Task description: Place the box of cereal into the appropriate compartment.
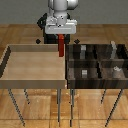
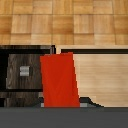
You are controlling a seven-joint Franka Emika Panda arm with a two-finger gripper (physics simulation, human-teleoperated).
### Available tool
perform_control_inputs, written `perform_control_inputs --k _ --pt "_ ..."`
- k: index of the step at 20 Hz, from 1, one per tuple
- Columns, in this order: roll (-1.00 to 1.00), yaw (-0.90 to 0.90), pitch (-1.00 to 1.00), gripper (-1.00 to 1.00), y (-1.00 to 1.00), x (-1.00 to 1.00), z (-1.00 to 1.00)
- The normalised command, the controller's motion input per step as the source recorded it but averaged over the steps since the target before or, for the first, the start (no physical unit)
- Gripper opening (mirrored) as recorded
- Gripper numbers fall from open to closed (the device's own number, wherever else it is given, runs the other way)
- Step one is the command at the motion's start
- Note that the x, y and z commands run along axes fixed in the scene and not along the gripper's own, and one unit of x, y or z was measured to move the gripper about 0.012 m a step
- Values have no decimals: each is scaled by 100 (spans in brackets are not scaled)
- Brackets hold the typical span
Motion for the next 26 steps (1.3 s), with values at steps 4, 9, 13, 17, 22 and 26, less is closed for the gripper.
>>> perform_control_inputs --k 4,9,13,17,22,26 --pt "0 0 0 -100 100 0 0" --pt "0 0 0 -100 100 0 0" --pt "0 0 0 -100 100 0 0" --pt "0 0 0 -100 100 0 0" --pt "0 0 0 -100 100 0 0" --pt "0 0 0 -100 100 0 0"
